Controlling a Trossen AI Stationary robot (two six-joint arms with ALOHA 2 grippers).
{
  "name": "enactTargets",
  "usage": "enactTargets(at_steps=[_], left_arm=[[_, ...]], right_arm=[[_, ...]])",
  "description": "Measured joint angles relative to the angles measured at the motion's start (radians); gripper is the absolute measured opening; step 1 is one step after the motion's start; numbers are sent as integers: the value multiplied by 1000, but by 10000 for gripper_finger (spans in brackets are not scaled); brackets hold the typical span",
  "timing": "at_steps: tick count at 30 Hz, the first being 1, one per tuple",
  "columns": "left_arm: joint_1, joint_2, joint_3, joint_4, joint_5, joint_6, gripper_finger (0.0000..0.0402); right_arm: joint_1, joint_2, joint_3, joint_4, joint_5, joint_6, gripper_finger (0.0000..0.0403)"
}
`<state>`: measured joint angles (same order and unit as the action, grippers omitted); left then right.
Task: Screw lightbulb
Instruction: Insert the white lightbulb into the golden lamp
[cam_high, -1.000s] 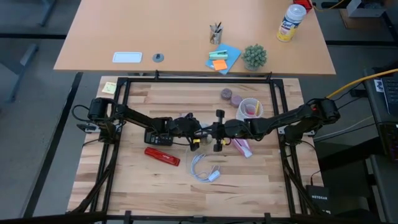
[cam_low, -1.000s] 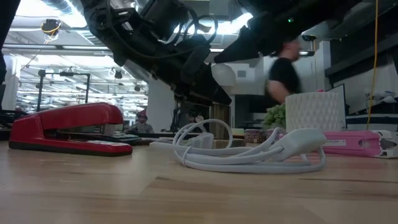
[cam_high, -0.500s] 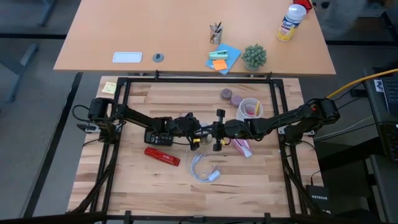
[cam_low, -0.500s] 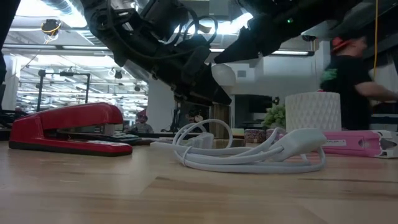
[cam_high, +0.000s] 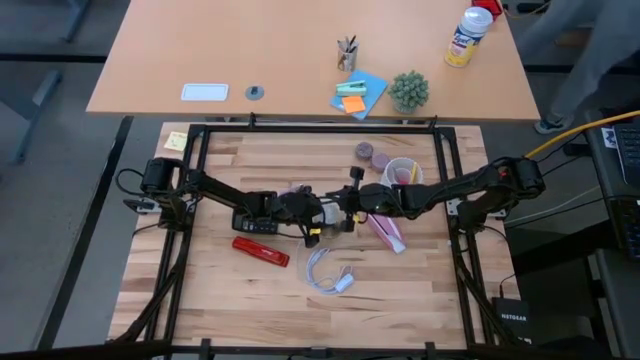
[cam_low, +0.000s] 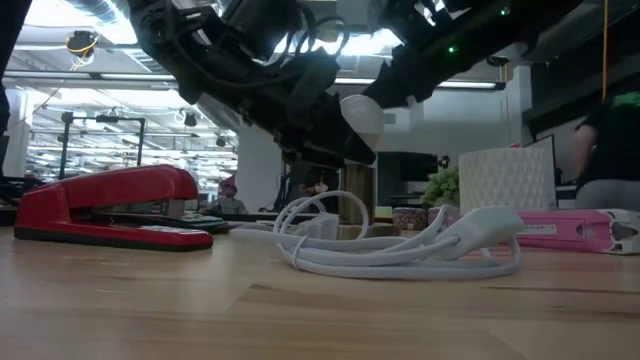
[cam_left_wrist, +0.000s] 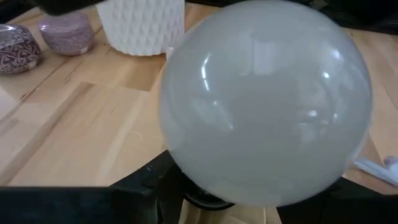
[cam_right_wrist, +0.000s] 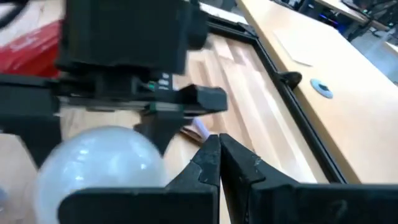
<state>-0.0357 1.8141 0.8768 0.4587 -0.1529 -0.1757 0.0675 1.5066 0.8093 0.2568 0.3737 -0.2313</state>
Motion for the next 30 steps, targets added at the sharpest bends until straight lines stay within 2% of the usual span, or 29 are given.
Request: enactTargets(at_steps=[13, 23, 30], left_arm=[[-3, 0, 0, -2, -12, 10, 191], [-5, 0, 0, -5, -14, 20, 235], [-5, 0, 0, -5, -15, 20, 239]], right_arm=[[3, -1, 1, 1, -12, -5, 7], [4, -2, 2, -21, -19, -5, 7], [5, -28, 2, -61, -20, 10, 7]])
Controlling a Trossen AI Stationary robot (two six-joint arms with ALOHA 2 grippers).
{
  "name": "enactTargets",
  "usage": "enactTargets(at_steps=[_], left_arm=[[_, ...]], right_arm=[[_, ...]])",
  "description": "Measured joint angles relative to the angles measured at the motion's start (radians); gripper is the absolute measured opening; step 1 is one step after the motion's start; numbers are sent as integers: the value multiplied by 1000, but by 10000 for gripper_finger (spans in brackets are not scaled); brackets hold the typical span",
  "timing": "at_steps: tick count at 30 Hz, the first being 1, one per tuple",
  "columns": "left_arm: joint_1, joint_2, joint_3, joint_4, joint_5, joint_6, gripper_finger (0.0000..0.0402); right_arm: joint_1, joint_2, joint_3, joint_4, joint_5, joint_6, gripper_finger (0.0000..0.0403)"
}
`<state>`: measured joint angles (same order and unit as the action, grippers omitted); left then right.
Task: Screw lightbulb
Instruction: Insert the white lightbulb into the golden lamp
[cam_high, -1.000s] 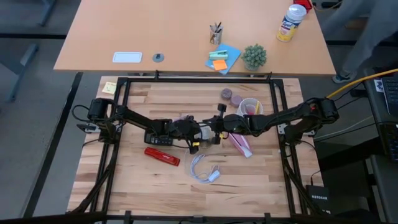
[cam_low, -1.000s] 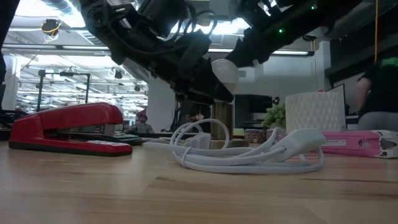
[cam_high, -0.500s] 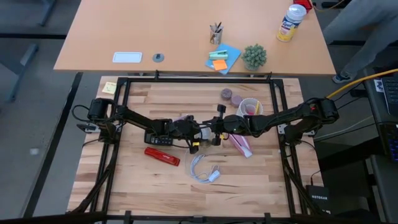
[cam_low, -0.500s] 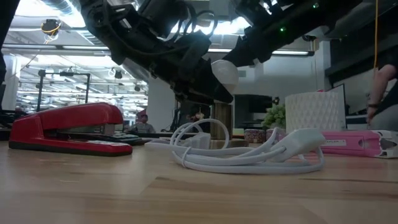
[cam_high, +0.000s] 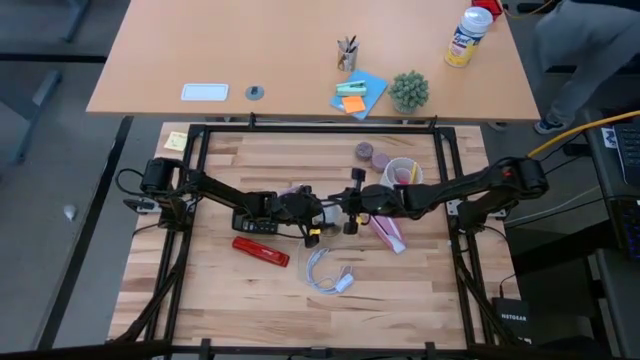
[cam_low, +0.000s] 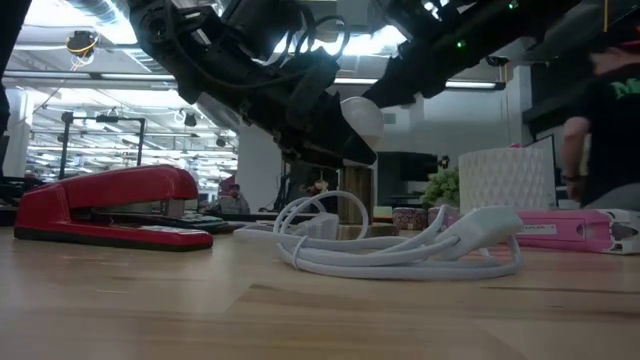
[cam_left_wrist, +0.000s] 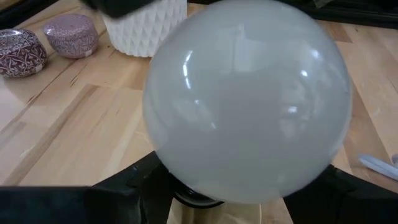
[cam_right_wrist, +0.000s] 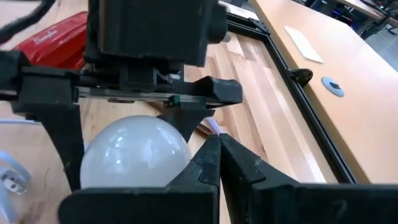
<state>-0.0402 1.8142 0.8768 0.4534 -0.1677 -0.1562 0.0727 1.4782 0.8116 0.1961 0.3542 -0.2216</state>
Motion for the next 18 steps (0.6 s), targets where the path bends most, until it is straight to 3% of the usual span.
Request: enactTargets(at_steps=[13, 18], left_arm=[[2, 0, 0, 1, -1, 10, 239], [2, 0, 0, 0, -1, 10, 239]], right_arm=[[3, -34, 1, -50, -18, 39, 7], [62, -36, 1, -40, -39, 31, 7]])
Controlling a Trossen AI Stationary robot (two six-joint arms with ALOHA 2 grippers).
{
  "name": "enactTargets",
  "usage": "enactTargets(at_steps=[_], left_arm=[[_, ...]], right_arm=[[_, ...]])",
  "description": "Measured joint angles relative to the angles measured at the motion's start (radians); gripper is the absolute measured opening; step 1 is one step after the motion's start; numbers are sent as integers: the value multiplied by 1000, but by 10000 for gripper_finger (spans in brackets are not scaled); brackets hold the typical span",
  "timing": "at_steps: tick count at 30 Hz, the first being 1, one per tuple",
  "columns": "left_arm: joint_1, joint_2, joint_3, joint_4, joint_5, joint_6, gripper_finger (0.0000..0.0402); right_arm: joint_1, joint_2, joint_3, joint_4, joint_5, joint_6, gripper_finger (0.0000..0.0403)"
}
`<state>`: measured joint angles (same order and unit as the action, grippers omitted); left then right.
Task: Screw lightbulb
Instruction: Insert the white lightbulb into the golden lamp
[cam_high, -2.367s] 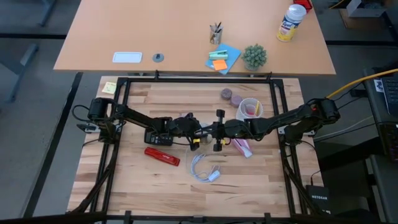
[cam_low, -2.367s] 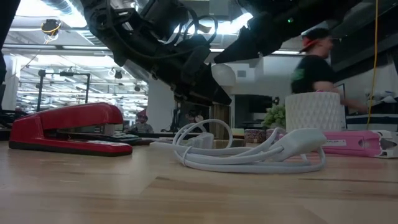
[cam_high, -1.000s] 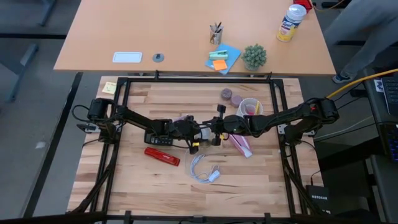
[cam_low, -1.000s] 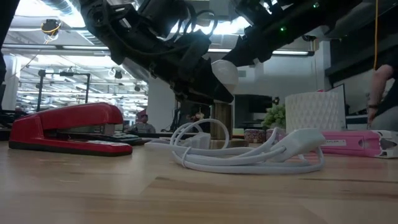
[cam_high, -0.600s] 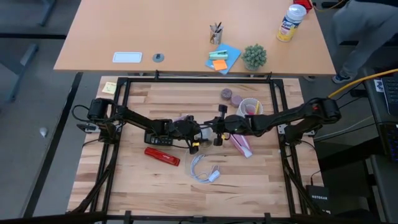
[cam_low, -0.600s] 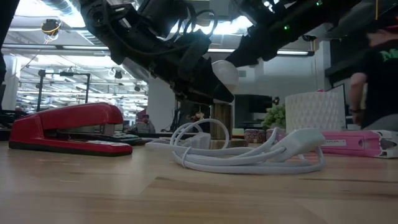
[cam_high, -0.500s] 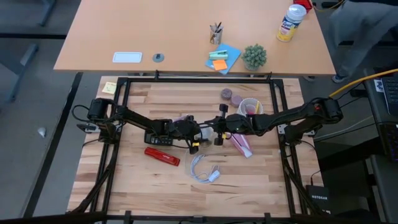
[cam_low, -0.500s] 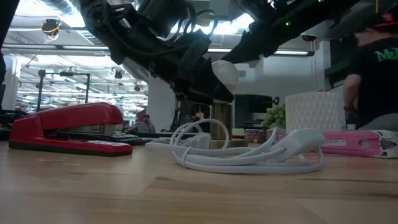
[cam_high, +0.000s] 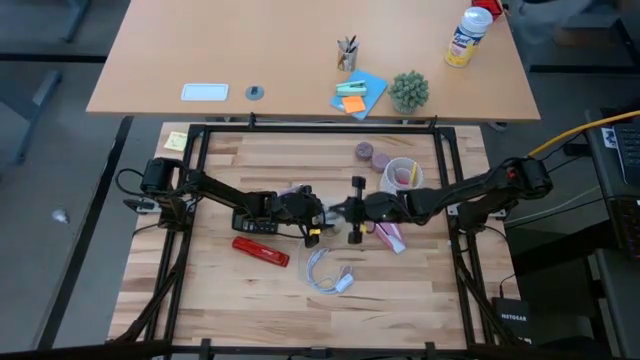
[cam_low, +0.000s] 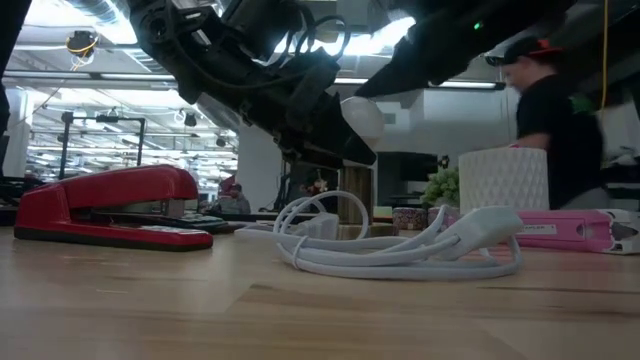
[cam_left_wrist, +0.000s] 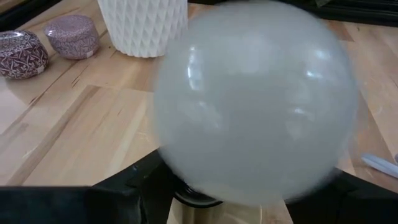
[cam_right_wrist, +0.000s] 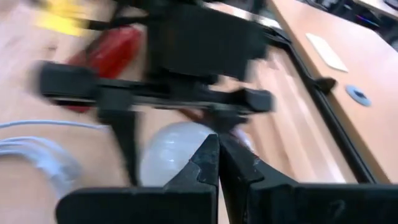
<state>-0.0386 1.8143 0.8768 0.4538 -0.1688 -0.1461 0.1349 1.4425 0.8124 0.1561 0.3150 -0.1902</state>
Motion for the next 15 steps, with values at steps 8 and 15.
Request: enactTargets(at_steps=[8, 15], left_arm=[[0, 0, 0, 0, 0, -2, 239], [0, 0, 0, 0, 0, -3, 239]], right_arm=[[95, 0, 0, 0, 91, -2, 7], [110, 0, 0, 5, 83, 6, 7]])
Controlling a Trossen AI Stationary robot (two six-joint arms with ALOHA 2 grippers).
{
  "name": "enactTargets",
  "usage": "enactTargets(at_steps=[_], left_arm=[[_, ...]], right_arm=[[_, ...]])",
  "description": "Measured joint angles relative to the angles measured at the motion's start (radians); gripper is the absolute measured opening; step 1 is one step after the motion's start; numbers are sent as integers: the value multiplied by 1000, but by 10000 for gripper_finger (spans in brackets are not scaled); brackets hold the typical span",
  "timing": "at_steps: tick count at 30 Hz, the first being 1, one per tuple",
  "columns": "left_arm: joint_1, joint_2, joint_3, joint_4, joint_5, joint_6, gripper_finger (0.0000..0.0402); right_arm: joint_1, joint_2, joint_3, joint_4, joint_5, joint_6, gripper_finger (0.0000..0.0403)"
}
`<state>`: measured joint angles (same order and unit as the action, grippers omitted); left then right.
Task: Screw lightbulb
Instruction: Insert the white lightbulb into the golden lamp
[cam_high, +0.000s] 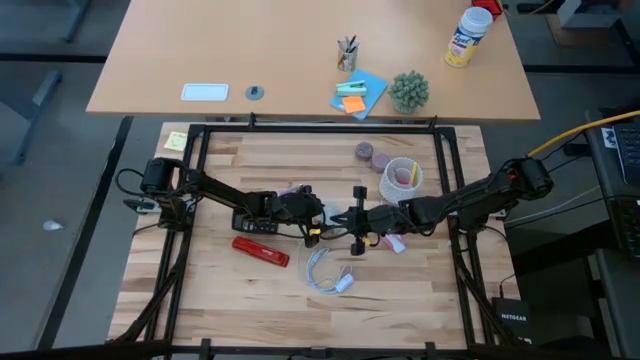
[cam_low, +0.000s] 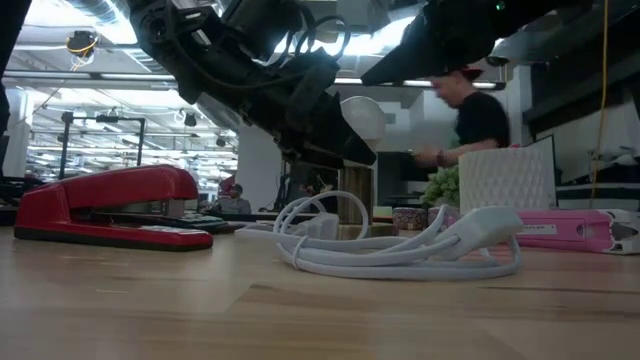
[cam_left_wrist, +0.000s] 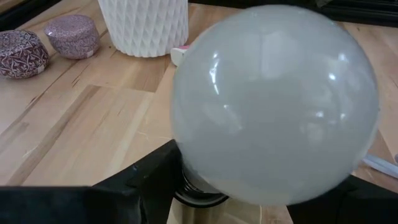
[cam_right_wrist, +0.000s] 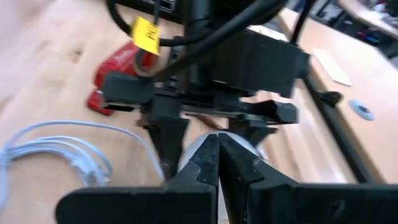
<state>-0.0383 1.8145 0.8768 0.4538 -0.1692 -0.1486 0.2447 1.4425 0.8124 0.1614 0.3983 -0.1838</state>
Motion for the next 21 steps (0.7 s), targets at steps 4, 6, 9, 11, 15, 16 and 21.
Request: enactTargets(at_steps=[4, 6, 9, 11, 15, 16, 21], left_arm=[[0, 0, 0, 0, 0, 0, 239], [0, 0, 0, 0, 0, 0, 239], [0, 0, 0, 0, 0, 0, 239], [0, 0, 0, 0, 0, 0, 239], [-1, 0, 0, 0, 0, 0, 239], [-1, 0, 0, -1, -2, 0, 239], [0, 0, 0, -2, -7, 0, 239]], right_arm=[[0, 0, 0, -1, -72, 29, 7], [0, 0, 0, -6, -95, 33, 7], [-2, 0, 0, -6, -102, 33, 7], [-12, 0, 0, -7, -85, 28, 7], [-55, 12, 0, -5, -77, 20, 7], [-69, 21, 0, 2, -85, 19, 7], [-120, 70, 7, 45, -130, 19, 7]])
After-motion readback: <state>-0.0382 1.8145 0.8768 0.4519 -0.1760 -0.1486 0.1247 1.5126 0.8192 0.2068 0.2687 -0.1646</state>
